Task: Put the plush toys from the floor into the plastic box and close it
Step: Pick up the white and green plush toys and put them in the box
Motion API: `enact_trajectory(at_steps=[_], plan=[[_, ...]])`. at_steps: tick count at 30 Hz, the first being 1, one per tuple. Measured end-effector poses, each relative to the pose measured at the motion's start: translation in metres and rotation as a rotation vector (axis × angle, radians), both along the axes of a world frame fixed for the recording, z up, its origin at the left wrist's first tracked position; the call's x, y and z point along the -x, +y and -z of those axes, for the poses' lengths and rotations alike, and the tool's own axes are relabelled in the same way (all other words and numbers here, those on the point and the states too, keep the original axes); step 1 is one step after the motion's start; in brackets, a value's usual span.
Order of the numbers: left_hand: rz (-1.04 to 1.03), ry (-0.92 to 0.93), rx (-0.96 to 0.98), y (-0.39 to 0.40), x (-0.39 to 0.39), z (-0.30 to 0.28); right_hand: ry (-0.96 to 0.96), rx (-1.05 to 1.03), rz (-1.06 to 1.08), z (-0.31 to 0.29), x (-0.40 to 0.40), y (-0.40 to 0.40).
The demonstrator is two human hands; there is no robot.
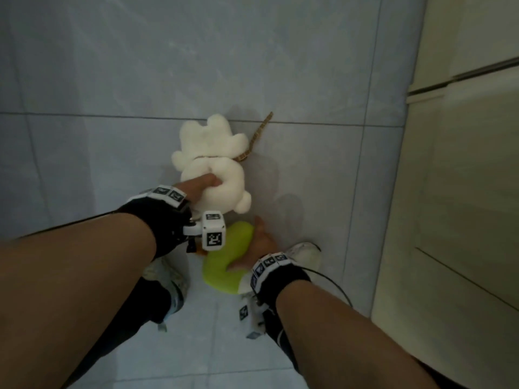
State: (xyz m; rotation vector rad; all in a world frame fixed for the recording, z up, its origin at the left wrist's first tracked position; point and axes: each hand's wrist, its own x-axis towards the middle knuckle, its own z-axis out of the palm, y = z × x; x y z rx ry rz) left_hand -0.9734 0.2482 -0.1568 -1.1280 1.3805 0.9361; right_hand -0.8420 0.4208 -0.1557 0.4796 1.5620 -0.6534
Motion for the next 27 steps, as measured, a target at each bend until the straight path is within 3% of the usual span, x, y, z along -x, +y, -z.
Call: enact_trajectory(at_steps=[4, 6, 9, 10, 11, 14, 21, 27], plan=[[-0.021, -0.006, 0.002, -0.006, -0.004, -0.039, 0.258, -0.063, 0.000, -0.022, 0.024, 0.009], [-0.060, 0.006, -0.003, -0.003, 0.000, -0.072, 0.233, -0.052, 0.051, -0.046, 0.050, 0.030], [-0.170, 0.087, -0.044, 0.001, 0.023, -0.144, 0.195, -0.059, 0.065, -0.111, 0.112, 0.061], [-0.200, 0.117, -0.064, 0.003, 0.029, -0.173, 0.225, -0.082, 0.084, -0.136, 0.128, 0.067], [-0.250, 0.151, -0.068, -0.010, 0.044, -0.239, 0.299, -0.095, 0.012, -0.202, 0.164, 0.062], [-0.296, 0.216, -0.124, -0.018, 0.062, -0.315, 0.365, -0.136, 0.031, -0.273, 0.203, 0.062], [-0.582, 0.359, -0.131, -0.165, 0.079, -0.586, 0.509, -0.091, -0.064, -0.532, 0.288, -0.091], [-0.587, 0.451, 0.030, -0.332, 0.064, -0.726, 0.651, -0.027, -0.293, -0.694, 0.337, -0.251]])
